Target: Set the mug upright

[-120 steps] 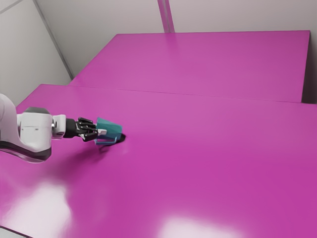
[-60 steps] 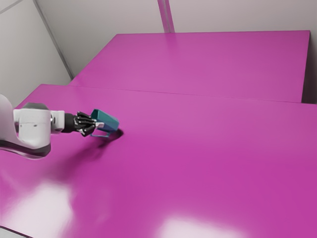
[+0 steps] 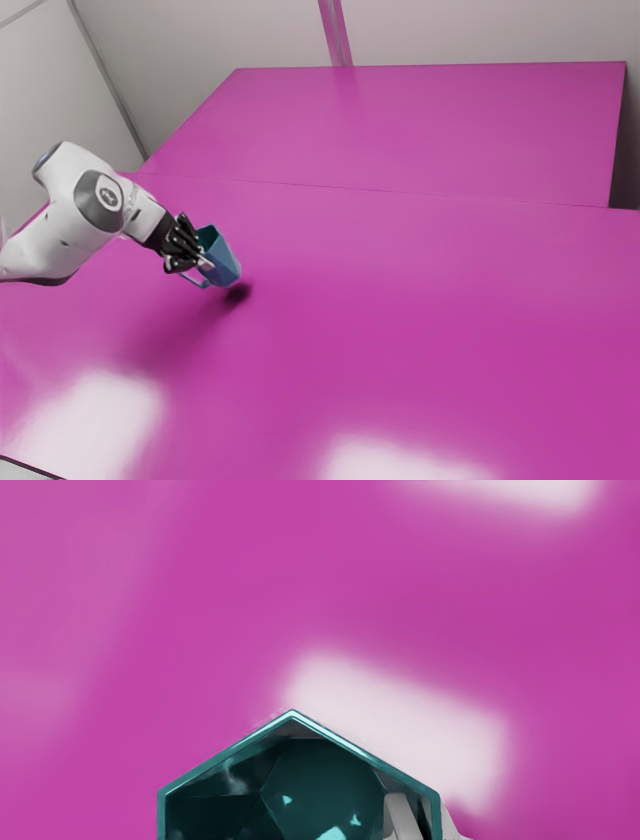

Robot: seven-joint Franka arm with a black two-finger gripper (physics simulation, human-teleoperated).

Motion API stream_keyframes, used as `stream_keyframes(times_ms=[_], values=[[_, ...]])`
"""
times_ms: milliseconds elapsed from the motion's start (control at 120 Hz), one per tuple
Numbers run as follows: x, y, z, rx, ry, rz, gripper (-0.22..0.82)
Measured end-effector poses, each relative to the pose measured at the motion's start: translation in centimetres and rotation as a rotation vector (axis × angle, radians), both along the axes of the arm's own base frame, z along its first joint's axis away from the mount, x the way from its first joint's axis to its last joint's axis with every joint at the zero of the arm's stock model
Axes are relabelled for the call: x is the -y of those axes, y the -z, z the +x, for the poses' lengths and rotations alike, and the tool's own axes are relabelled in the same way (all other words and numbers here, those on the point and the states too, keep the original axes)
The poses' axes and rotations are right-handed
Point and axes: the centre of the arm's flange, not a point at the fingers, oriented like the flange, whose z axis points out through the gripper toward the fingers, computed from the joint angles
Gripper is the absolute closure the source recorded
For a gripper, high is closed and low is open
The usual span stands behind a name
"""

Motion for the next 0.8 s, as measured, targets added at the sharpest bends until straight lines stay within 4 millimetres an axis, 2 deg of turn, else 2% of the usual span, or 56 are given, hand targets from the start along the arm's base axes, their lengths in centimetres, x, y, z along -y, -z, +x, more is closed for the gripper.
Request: stream_keyframes(times_ms=[117, 283, 525, 800], values=[[-0.4, 0.1, -3.5, -0.099, -0.094, 0.060, 0.78], [-0.4, 0.7, -4.6, -0.191, -0.236, 0.146, 0.77], [-0.8, 2.7, -3.8, -0.246, -0.481, 0.162, 0.77], [-1.1, 2.6, -2.8, -0.244, -0.696, 0.119, 0.77]])
